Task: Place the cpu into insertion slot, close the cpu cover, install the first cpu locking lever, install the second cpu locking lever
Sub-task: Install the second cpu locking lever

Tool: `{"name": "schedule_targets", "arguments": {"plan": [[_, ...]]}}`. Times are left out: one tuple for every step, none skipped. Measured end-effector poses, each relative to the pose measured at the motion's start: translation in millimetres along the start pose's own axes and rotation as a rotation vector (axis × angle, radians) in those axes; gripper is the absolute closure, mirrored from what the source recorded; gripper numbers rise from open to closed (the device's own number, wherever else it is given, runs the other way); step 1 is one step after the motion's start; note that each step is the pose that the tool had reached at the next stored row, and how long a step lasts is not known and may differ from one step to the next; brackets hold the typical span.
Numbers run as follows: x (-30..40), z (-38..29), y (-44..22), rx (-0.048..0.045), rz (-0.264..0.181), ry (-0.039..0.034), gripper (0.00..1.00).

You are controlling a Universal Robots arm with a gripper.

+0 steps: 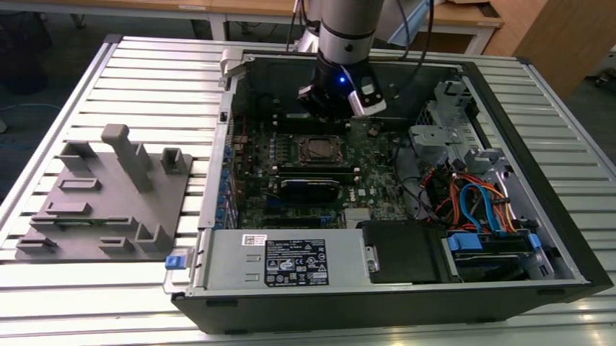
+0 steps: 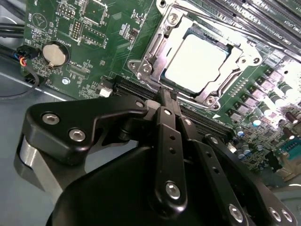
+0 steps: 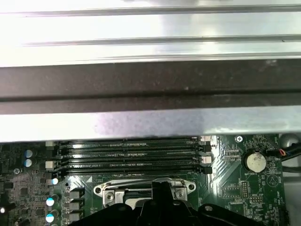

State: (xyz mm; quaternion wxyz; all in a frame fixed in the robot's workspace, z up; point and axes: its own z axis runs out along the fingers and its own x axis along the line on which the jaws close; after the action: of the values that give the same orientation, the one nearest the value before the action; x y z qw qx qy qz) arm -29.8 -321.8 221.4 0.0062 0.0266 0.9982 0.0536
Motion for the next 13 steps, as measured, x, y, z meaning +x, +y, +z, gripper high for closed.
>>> {"name": "schedule_targets", "arguments": {"plan": [[0.0,0.1,0.1,0.0017,0.0,-0.0004,0.9],[0.0,0.0,0.0,0.0051,0.0,-0.0004,0.9],[0.1,-0.1,-0.1,0.0089,0.0,-0.0005,0.9],[0.1,-0.1,-0.1,0.0135,0.0,-0.0007,0.9],[0.1,-0.1,-0.1,0.0189,0.0,-0.001,0.9],[0.0,-0.1,-0.2,0.0223,0.0,-0.0013,0.9],[0.0,0.0,-0.2,0.0241,0.0,-0.0014,0.9],[0.0,-0.1,-0.4,0.0256,0.0,-0.0013,0.9],[0.1,-0.1,-0.6,0.0266,0.0,-0.0013,0.9],[0.0,-0.1,-1.2,0.0272,0.0,-0.0014,0.9],[0.0,-0.2,-2.0,0.0279,0.0,-0.0014,0.9],[-0.1,-0.3,-3.2,0.028,0.0,-0.0015,0.9],[-0.2,-0.4,-4.3,0.028,0.0,-0.0015,0.9]]}}
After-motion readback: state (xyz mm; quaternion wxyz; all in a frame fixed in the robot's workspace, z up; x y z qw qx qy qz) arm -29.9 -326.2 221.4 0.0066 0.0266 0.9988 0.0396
